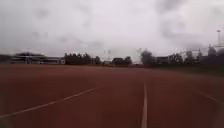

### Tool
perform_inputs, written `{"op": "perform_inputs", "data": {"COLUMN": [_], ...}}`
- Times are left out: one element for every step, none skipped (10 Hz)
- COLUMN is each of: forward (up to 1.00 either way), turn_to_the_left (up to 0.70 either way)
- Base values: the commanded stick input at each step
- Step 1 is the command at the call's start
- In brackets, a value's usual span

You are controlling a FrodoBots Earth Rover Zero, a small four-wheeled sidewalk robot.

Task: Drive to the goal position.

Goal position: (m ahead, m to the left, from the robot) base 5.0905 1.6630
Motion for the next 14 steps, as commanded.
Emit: {"op": "perform_inputs", "data": {"forward": [0.50, 0.50, 0.50, 0.50, 0.50, 0.50, 0.50, 0.50, 0.50, 0.50, 0.50, 0.50, 0.50, 0.50], "turn_to_the_left": [0.00, 0.00, 0.00, 0.00, 0.00, 0.00, 0.00, 0.00, 0.00, 0.00, 0.00, 0.00, 0.00, 0.00]}}
